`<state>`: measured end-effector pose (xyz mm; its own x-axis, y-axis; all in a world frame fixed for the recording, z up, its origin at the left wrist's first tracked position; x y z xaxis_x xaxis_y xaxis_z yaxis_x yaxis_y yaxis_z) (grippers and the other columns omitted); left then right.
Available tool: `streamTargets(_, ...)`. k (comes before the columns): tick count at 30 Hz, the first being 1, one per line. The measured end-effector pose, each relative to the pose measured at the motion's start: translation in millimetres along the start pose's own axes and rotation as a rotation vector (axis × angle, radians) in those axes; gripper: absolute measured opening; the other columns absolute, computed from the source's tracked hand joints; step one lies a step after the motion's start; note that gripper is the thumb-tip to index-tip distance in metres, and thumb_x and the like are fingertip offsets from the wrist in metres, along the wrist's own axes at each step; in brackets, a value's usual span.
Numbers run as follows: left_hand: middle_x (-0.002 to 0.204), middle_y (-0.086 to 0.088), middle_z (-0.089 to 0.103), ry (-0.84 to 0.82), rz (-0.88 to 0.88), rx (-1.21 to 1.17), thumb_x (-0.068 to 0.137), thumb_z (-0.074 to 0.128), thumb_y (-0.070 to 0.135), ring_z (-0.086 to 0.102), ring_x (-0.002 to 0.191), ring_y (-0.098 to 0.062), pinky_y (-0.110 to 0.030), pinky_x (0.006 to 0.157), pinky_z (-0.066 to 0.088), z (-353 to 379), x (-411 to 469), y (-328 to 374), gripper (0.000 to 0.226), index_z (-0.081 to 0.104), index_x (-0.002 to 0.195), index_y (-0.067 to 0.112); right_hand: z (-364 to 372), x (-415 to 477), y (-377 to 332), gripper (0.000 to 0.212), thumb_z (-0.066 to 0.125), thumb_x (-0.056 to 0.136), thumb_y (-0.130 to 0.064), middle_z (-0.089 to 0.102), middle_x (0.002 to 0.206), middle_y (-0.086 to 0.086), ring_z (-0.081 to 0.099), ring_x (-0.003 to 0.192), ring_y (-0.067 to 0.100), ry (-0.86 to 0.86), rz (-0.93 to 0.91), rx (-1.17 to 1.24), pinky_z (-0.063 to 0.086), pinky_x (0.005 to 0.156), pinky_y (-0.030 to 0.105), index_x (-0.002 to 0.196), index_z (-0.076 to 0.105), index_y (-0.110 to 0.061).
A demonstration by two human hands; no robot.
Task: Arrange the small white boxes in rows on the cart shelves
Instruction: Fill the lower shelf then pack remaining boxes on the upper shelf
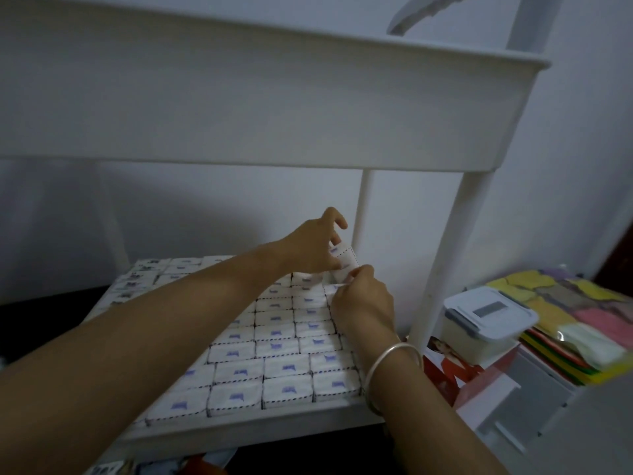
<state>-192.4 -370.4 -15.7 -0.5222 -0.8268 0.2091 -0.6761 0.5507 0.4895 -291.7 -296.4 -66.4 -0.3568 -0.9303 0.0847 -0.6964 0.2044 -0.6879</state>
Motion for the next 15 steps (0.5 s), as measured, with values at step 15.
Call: streamTargets(15,0.117,0.0,0.068,-0.16,-0.034,0.076,0.091,0.056,0.011,0.06,0.1,-0.012,-0.027,0.095,0.047,14,-5,-6,0.026,0.07,0.111,0.02,-2,-4,-2,0.04,0.051,0.093,-0.016,0.053,0.124,0.01,0.052,0.112,0.028,0.089,-0.119,-0.122,0.039,0.083,0.033,0.131,0.038,-0.012)
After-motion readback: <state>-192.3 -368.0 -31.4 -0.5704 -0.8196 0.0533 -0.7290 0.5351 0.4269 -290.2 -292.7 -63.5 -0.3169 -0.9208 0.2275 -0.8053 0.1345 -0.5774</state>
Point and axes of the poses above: each hand's wrist, its own x-axis towards the middle knuckle, its own z-axis out of the palm, y = z × x, the point moved 2 cm from there along x, towards the middle knuckle
